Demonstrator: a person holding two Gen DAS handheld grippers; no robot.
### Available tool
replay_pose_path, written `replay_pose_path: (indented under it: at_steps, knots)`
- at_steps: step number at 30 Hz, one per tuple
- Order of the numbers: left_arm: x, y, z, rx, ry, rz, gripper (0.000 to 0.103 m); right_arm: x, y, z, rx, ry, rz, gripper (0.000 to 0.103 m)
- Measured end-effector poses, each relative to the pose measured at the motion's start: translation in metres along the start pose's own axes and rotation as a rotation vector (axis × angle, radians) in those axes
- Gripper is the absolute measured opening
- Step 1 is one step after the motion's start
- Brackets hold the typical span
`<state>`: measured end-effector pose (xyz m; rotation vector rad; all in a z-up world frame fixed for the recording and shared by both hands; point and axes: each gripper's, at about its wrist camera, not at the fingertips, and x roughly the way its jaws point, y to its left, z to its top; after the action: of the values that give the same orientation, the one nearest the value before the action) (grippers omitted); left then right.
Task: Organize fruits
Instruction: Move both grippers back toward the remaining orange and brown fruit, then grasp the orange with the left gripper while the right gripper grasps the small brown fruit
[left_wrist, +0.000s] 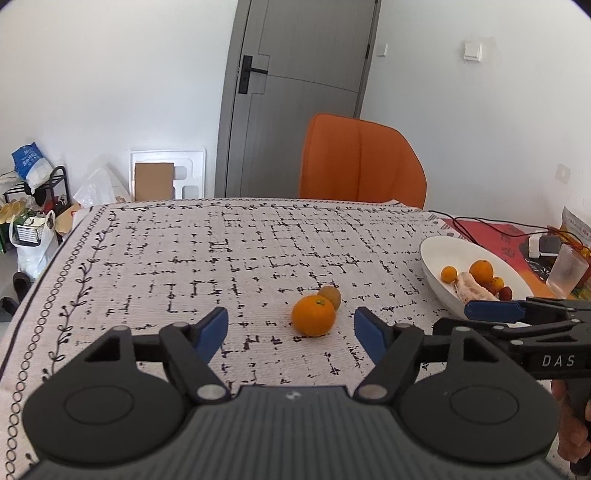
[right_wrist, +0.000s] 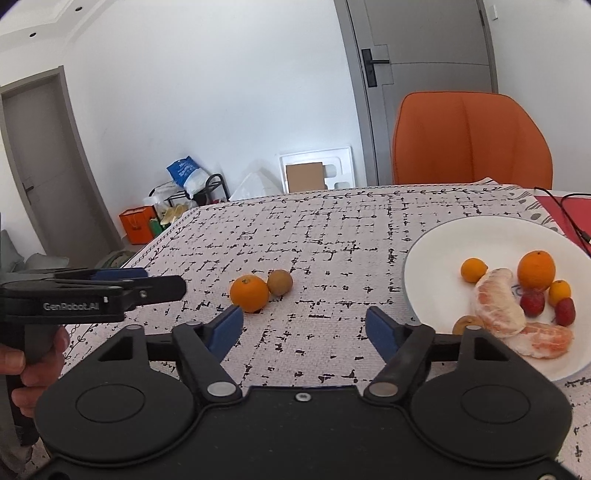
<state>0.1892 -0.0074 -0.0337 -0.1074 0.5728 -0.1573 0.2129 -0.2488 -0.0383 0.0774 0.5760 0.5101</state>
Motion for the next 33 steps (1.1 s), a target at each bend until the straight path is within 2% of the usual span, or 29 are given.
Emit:
replay_pose_path:
  at_steps: [7, 23, 27, 33]
  knots:
    - [0.019, -0.004, 0.001, 0.008, 0.026, -0.010, 0.067, 0.010, -0.006, 0.002, 0.002, 0.023, 0.002, 0.061]
    - [0.058, -0.011, 0.005, 0.011, 0.082, -0.024, 0.057, 0.022, -0.014, 0.007, 0.002, 0.042, 0.002, 0.052]
    - [0.069, -0.011, 0.005, 0.002, 0.100, -0.023, 0.045, 0.026, -0.015, 0.010, -0.006, 0.051, -0.007, 0.049]
    - [0.076, -0.009, 0.005, -0.008, 0.102, -0.046, 0.035, 0.034, -0.013, 0.013, -0.016, 0.062, -0.008, 0.049]
